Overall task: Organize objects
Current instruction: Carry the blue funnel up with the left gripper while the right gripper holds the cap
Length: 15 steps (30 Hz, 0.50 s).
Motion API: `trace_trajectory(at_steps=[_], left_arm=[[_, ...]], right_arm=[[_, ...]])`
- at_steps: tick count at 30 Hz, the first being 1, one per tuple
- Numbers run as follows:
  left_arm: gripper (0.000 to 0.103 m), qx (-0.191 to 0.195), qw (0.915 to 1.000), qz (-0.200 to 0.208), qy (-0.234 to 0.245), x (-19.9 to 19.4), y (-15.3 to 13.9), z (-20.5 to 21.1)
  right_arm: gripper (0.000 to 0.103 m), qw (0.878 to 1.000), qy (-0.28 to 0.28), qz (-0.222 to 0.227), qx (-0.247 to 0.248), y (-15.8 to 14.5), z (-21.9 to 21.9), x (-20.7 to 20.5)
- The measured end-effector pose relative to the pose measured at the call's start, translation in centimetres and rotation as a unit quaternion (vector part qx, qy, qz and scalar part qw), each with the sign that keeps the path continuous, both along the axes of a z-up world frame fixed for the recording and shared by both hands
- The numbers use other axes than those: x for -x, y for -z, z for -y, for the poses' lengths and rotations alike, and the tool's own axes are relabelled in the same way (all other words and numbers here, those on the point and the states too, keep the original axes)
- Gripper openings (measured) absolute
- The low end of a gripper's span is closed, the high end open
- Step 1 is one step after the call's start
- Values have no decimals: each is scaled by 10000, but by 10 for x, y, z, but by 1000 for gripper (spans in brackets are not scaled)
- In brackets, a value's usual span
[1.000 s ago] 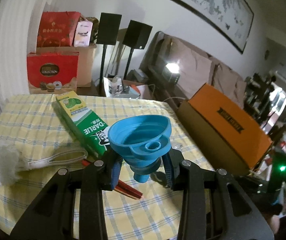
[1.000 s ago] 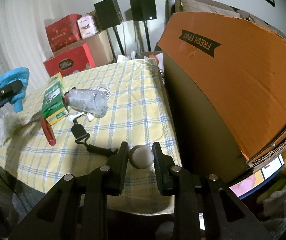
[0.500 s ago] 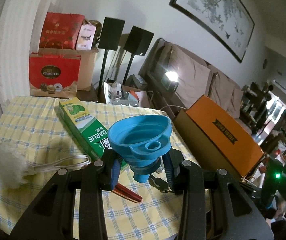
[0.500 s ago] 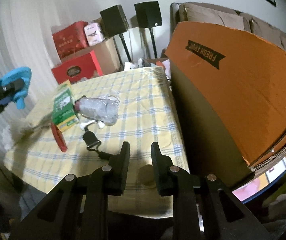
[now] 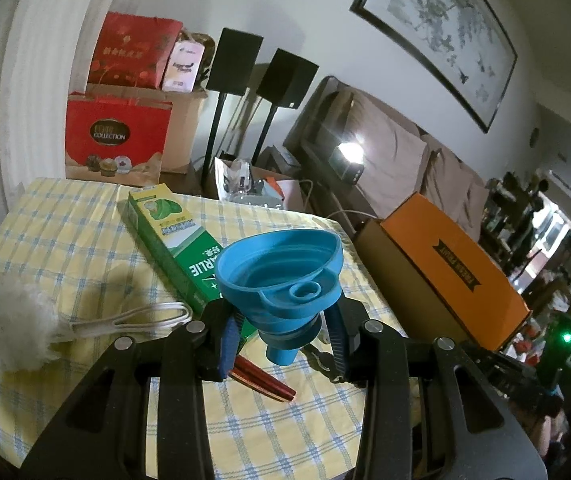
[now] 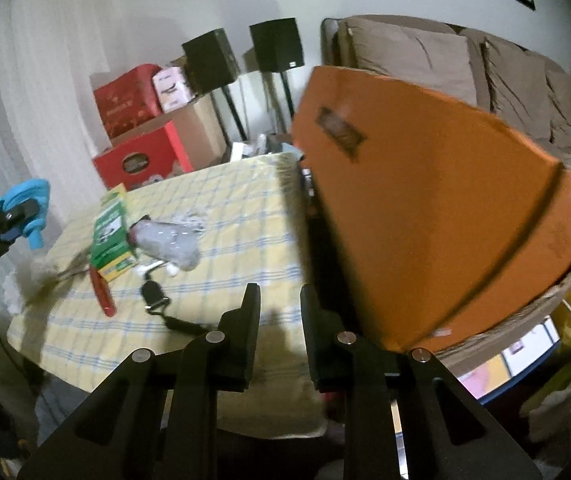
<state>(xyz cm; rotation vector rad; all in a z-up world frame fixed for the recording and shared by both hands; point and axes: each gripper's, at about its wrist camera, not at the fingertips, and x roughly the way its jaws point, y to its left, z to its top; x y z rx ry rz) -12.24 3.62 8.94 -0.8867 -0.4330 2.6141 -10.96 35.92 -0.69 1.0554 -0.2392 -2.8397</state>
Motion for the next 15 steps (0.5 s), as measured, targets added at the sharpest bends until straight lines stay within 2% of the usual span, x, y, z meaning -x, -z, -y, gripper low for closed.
trace_trajectory(at_steps=[2,6,8,11,15], left_arm=[[35,-27,10000,39,-4,1,2,1],[35,-85,9999,123,-25,3,6,4],[35,-85,9999,127,-49,2,6,6],[36,-25,9999,97,-102,0,4,7],[36,204,9996,41,-174,-1,5,2]], right_arm=[[20,9999,-77,100,80,4,0,2],[20,9958,-702,348,-474,16,38,8],[20,9934,-906,392,-592,20,50,8],[21,9928,-858,356,-757,25,57,-1],[29,9933,-860,342,-687,33,58,-8]])
